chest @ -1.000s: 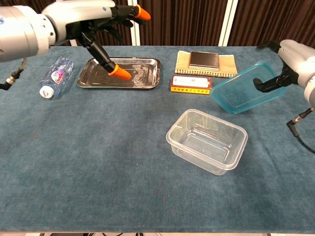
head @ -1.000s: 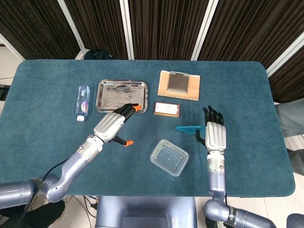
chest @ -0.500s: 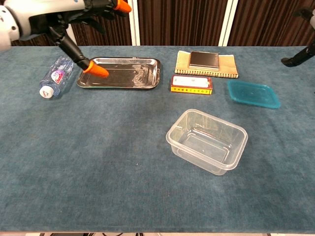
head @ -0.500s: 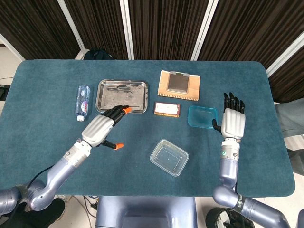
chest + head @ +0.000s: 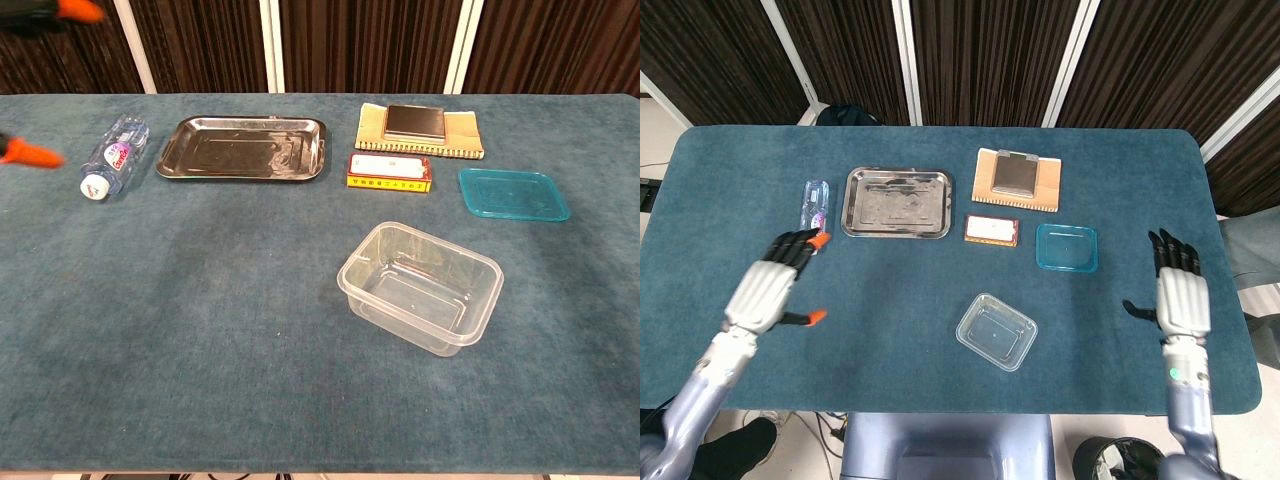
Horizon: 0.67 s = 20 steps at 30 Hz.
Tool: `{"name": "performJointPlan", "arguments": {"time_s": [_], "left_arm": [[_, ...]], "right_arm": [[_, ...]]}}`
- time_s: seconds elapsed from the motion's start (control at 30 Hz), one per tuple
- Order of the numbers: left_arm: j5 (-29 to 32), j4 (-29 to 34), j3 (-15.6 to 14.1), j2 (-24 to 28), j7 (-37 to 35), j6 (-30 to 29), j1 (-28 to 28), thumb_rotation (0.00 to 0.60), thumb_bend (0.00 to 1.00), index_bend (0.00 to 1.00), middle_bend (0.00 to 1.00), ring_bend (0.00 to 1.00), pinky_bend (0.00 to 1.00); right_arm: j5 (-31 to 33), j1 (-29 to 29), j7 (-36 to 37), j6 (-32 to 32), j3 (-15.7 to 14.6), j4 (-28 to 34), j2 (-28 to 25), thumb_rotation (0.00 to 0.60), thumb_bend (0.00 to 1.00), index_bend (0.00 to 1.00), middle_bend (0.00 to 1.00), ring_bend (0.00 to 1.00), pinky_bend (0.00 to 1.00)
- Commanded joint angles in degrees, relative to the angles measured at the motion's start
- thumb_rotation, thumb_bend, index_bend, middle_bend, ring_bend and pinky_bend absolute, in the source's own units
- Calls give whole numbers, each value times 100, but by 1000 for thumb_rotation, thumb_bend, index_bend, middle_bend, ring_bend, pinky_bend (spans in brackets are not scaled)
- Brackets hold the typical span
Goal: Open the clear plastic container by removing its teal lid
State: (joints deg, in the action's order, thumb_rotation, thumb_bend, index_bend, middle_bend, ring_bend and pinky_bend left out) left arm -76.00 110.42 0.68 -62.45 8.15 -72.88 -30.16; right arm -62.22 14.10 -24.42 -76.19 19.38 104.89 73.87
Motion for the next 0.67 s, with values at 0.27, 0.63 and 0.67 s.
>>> {"name": "performJointPlan", "arguments": {"time_s": [0.27,0.63,0.67], "left_arm": [[-1136,-456,-855,425,-127,-1536,1374,600,0,0,0,0,13],[-1236,-1953,-865,-46,-689,-1975,1974,600,0,0,0,0,12],[-1224,-1987,-843,-69,-752,-1964,1984,600,0,0,0,0,12]], "right_arm": [[-1791,-1065,1276,-544,-1164,355,-1137,600,188,0,0,0,0],[-2503,-1375,1880,-1060,-1540,-642,-1006,600,188,0,0,0,0],[-2490,-1374,1905,-1070,-1530,-660,-990,600,188,0,0,0,0]]}}
